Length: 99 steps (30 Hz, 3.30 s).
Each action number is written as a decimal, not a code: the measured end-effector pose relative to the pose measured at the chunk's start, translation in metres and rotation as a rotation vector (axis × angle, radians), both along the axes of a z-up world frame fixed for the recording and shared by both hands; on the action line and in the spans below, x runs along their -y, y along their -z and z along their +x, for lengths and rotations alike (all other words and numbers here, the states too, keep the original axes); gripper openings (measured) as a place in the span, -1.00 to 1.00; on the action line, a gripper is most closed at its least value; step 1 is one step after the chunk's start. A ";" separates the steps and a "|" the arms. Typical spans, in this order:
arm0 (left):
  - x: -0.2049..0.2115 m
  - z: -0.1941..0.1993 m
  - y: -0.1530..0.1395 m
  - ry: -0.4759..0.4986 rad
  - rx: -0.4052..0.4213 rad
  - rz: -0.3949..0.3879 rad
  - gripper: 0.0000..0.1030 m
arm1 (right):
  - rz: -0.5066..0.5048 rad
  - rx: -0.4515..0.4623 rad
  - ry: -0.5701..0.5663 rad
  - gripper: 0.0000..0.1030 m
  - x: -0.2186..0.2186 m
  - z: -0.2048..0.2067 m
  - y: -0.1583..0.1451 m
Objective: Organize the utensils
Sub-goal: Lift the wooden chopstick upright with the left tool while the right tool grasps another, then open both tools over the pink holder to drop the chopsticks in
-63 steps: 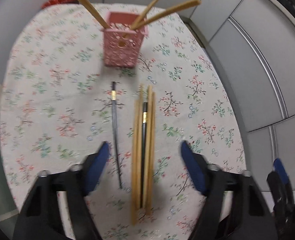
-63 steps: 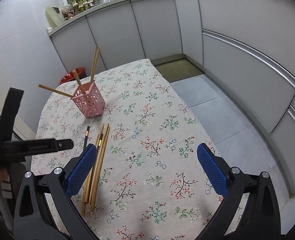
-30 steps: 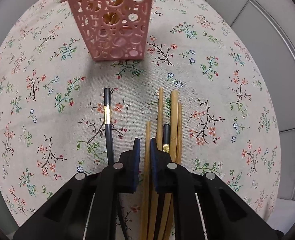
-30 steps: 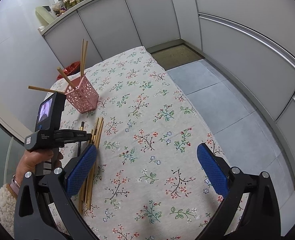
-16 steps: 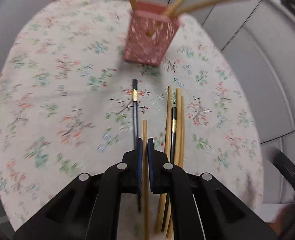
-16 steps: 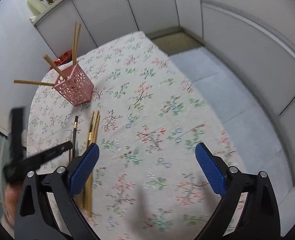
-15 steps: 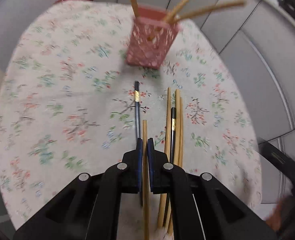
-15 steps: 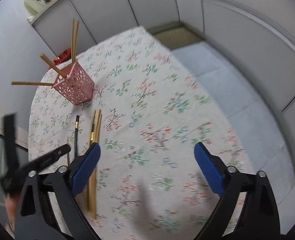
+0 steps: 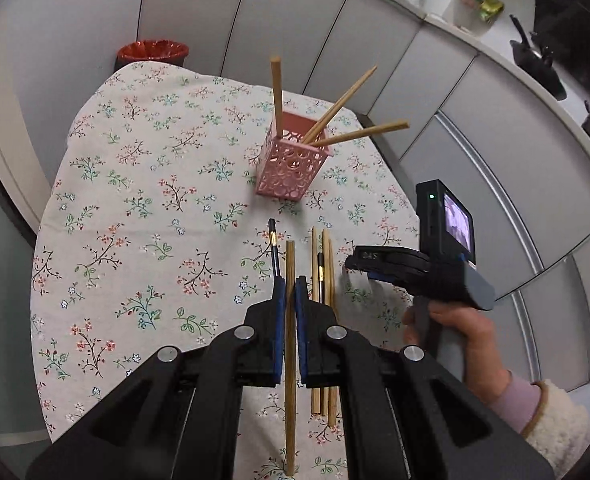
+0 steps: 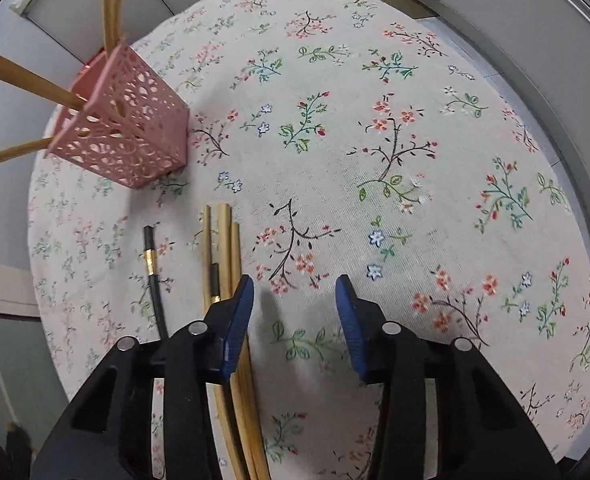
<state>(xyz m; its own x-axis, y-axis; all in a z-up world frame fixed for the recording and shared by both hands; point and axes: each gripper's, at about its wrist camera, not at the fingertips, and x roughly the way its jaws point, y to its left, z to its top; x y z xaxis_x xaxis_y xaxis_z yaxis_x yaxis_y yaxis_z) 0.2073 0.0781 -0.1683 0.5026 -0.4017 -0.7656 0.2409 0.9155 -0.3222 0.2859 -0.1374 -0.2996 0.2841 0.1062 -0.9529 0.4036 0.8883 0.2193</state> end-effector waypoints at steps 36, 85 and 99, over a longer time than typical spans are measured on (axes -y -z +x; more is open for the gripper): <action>-0.015 -0.007 -0.012 -0.025 0.011 -0.038 -0.90 | -0.191 -0.030 -0.093 -0.88 -0.036 0.017 0.001; 0.049 0.156 -0.105 -0.108 0.356 0.066 -0.86 | -0.040 0.895 -0.206 -0.27 0.022 0.062 -0.230; 0.046 0.071 -0.133 -0.103 0.401 0.085 0.09 | -0.176 0.878 -0.188 0.15 0.026 -0.005 -0.245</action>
